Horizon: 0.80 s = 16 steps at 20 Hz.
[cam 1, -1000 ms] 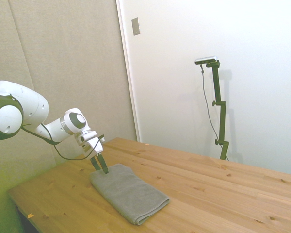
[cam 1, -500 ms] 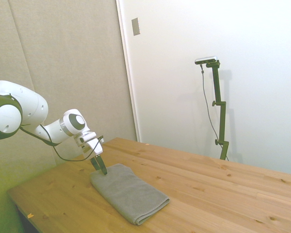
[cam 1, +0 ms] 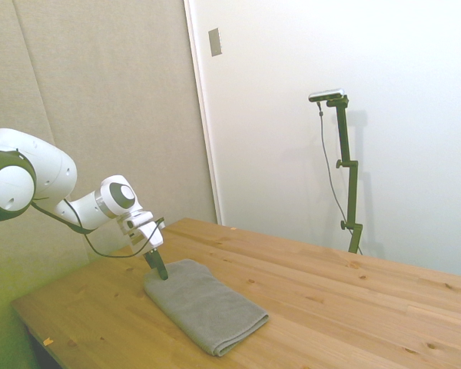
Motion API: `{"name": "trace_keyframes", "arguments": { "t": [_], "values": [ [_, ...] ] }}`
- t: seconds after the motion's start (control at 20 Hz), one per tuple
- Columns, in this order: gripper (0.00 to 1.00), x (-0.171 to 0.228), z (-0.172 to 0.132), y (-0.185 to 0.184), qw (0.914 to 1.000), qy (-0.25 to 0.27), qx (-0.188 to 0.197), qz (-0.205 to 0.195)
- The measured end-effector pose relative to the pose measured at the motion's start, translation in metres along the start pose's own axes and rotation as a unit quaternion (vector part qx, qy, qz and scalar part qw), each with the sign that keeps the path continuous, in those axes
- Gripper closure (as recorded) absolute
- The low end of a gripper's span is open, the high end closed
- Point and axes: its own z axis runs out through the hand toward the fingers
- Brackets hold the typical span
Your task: Fold the towel
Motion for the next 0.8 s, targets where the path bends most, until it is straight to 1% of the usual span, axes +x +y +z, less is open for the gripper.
{"name": "trace_keyframes", "arguments": {
  "t": [0.2, 0.35, 0.45, 0.6, 0.8],
  "values": [
    [1.00, -0.007, -0.007, 0.009, 0.9999, -0.003, 0.009, -0.014],
    [1.00, -0.013, -0.020, 0.022, 0.9994, -0.009, 0.022, -0.023],
    [1.00, -0.011, -0.032, 0.035, 0.9989, -0.018, 0.035, -0.024],
    [1.00, 0.009, -0.053, 0.059, 0.9973, -0.038, 0.060, -0.020],
    [1.00, 0.051, -0.072, 0.099, 0.9944, -0.061, 0.086, -0.001]
  ]
}}
